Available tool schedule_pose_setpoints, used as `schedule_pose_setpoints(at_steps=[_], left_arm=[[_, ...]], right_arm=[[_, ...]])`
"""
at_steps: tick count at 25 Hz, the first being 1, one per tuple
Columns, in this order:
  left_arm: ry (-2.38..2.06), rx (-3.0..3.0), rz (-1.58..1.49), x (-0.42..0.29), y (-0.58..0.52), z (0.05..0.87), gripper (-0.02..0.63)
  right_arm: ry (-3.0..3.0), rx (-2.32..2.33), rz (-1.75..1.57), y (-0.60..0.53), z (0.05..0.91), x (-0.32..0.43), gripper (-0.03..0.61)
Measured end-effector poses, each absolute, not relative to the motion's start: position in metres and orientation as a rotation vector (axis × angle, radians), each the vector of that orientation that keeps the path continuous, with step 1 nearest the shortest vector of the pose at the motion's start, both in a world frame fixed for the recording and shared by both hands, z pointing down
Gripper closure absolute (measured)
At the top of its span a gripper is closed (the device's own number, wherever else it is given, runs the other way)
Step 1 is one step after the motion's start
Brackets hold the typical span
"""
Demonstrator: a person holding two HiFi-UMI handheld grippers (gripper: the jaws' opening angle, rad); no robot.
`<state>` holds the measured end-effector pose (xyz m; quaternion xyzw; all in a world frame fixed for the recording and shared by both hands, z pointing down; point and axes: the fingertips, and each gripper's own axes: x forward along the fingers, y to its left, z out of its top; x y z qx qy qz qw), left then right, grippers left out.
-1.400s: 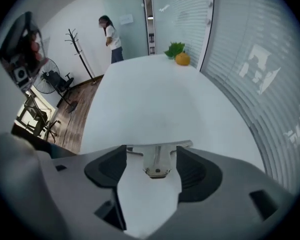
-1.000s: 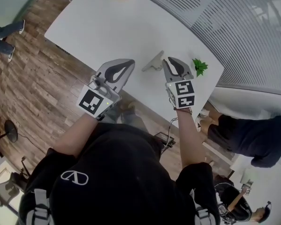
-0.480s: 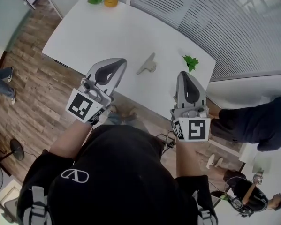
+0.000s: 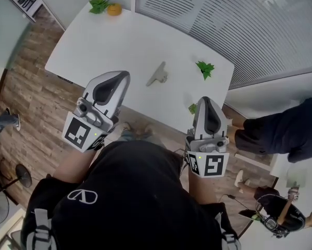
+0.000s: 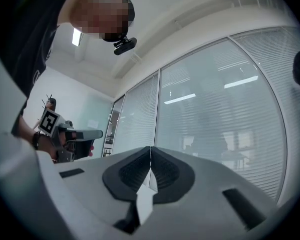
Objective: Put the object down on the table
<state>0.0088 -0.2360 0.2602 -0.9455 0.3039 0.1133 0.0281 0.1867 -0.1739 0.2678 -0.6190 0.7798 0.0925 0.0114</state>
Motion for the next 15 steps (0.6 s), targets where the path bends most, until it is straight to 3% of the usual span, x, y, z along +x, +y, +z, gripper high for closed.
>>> schedule_pose_setpoints(at_steps=[15], left_arm=[[0.939, -2.867, 0.336, 0.0127, -0.2259, 0.2508, 0.609]], right_arm=[[2.447, -1.976, 0.378, -0.1763, 0.2699, 0.1791, 0.572]])
